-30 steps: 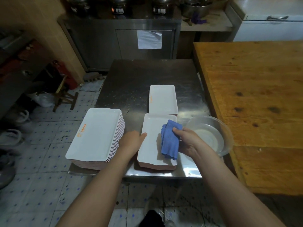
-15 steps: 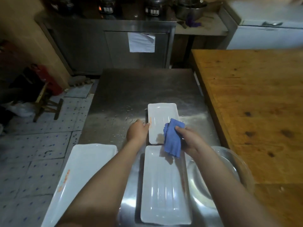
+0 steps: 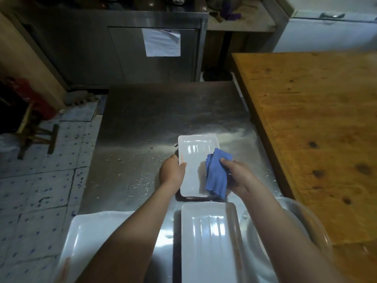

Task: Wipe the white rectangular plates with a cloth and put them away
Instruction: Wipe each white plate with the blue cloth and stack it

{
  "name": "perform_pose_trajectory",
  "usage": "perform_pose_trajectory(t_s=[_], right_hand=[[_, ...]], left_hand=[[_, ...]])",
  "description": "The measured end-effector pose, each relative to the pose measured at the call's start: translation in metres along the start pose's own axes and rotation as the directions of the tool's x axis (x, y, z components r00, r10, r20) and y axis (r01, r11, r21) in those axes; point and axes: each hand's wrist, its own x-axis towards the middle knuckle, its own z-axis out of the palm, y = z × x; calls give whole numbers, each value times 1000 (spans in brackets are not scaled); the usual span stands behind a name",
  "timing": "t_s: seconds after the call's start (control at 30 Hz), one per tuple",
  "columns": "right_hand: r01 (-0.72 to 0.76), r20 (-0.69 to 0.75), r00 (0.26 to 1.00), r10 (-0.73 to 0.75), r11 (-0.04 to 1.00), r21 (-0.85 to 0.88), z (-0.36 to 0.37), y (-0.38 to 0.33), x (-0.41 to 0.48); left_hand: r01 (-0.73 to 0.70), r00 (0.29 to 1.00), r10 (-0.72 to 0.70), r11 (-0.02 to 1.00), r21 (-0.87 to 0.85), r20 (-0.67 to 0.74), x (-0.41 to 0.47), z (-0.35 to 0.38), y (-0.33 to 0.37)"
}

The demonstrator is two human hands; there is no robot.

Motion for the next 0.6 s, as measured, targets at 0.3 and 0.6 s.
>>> perform_pose_trajectory(t_s=[0.3, 0.6], right_hand=[[64, 10, 998, -66, 991, 117, -13, -13, -14], [145, 36, 988, -151, 980, 136, -37, -27, -52]], left_hand=[[31, 992, -53, 983, -183, -113, -7, -14, 4], [13, 986, -77, 923, -385, -150, -38, -30, 34]])
